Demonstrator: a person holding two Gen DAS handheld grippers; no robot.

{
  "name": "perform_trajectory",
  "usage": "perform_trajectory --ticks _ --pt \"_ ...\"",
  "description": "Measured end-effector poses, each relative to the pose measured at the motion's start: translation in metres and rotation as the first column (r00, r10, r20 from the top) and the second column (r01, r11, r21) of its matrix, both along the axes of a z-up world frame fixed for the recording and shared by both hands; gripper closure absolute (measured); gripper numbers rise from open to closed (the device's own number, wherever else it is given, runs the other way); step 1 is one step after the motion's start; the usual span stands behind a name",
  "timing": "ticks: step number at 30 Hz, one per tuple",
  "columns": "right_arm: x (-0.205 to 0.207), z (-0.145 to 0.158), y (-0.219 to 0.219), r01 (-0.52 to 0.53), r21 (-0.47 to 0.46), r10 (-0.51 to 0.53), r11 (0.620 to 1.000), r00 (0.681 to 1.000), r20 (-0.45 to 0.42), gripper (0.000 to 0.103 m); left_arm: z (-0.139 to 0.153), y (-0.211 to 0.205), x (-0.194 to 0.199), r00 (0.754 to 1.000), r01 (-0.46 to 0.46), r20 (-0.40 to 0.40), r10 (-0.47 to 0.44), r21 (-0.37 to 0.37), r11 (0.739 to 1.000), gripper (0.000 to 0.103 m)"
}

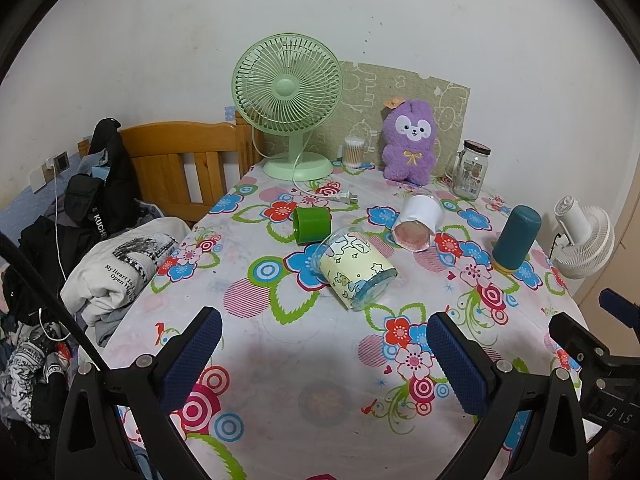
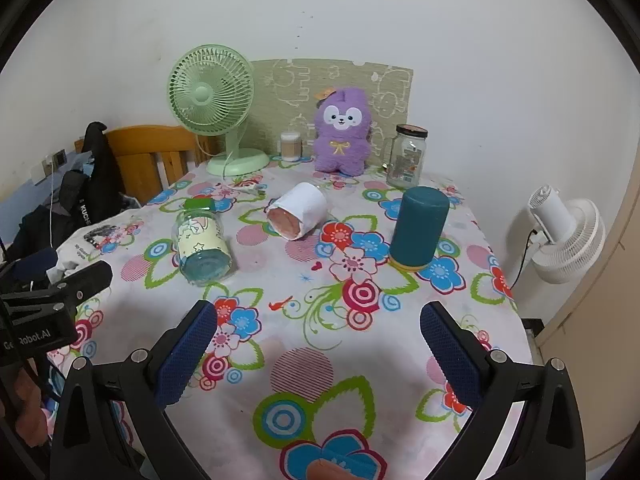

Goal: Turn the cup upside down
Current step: 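Move the right tool toward the white paper cup lying on its side, then close the right gripper around the white paper cup's body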

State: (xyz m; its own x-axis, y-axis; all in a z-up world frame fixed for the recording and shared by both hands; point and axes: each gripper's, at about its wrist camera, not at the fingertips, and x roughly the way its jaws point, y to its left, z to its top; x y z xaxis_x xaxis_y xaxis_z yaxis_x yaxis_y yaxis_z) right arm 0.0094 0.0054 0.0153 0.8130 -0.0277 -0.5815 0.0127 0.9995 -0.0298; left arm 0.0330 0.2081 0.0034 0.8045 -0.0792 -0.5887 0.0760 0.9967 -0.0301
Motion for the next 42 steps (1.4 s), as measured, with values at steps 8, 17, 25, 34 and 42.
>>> perform_trajectory --ticks 8,17,25,34,42 --pt "0.01 -0.002 0.003 -0.006 0.02 0.007 1.0 1.0 -0.024 0.001 -0.003 0.004 0.009 1.0 0.017 -0.01 -0.016 0.016 1.0 0.0" --pt "0.045 -0.006 0.006 0.021 0.02 -0.02 1.0 0.998 -0.06 0.001 -0.001 0.007 0.033 0.999 0.042 0.02 -0.044 0.103 0.994 0.0" --pt "0.107 -0.012 0.003 0.062 0.048 -0.056 0.997 0.99 -0.127 0.001 -0.001 0.005 0.073 0.989 0.144 -0.006 -0.145 0.146 0.979 0.0" --pt "0.166 -0.025 0.0 0.113 0.117 -0.088 0.987 0.976 -0.2 0.001 0.001 -0.008 0.132 0.951 0.307 -0.074 -0.299 0.166 0.937 0.0" --pt "0.206 -0.032 0.0 0.147 0.148 -0.109 0.978 0.964 -0.241 0.001 -0.005 -0.017 0.186 0.9 0.433 -0.151 -0.41 0.184 0.883 0.0"
